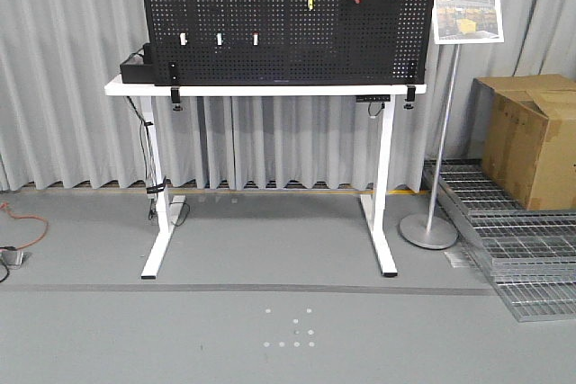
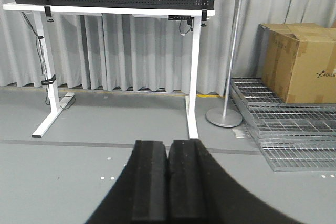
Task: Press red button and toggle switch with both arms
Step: 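Drive the base forward toward the black pegboard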
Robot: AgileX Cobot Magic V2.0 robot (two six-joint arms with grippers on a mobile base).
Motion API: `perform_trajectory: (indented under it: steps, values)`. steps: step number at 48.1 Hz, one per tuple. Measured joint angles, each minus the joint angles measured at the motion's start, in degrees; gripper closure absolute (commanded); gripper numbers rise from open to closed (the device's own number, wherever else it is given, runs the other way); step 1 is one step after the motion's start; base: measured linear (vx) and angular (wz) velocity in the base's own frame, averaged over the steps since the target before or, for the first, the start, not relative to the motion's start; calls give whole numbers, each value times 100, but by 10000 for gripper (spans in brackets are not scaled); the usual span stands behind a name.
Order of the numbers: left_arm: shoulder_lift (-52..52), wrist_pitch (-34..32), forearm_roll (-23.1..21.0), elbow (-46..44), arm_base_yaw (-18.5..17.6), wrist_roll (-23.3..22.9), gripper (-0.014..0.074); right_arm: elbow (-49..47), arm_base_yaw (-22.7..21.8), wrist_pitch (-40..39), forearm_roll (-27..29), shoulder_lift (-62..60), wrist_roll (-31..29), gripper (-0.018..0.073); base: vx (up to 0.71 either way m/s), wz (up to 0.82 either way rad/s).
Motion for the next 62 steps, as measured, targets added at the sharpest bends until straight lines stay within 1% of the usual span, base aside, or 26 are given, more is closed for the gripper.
perform_trajectory:
  steps: [41,62]
  values:
    - [0,0,0,0,0,0,594,0,0,0,0,0,0,562,1,0]
    - [0,0,0,0,0,0,594,0,0,0,0,0,0,562,25,-2]
